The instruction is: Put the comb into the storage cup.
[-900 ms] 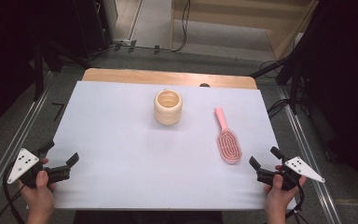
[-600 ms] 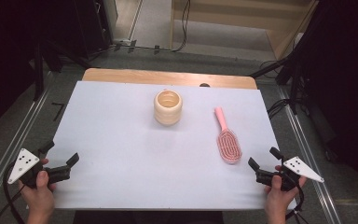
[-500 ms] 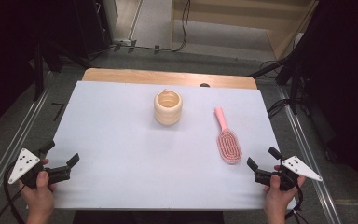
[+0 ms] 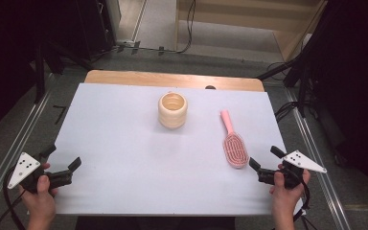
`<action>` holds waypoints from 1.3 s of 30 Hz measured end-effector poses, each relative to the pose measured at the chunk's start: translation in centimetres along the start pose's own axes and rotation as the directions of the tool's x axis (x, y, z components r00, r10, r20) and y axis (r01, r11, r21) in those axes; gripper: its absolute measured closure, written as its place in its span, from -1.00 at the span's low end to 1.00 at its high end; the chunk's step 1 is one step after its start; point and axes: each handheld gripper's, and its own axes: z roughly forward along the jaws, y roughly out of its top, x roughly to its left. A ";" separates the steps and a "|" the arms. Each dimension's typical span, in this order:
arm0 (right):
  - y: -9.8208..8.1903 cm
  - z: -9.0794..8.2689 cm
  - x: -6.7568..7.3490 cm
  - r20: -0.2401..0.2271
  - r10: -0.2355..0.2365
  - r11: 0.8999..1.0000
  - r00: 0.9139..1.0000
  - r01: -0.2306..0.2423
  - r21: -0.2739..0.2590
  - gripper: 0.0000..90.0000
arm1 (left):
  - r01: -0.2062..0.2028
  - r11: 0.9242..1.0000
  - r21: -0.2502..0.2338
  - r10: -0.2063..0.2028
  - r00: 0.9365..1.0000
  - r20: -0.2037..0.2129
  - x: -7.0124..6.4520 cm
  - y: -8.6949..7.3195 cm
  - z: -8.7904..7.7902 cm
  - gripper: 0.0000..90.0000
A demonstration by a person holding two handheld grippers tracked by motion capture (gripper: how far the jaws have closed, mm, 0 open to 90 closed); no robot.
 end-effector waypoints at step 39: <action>9.1 7.3 0.0 -0.099 -0.120 0.957 0.988 0.141 0.253 0.89 | -0.018 1.000 -0.002 0.018 1.000 0.007 -0.2 0.0 0.0 -1.00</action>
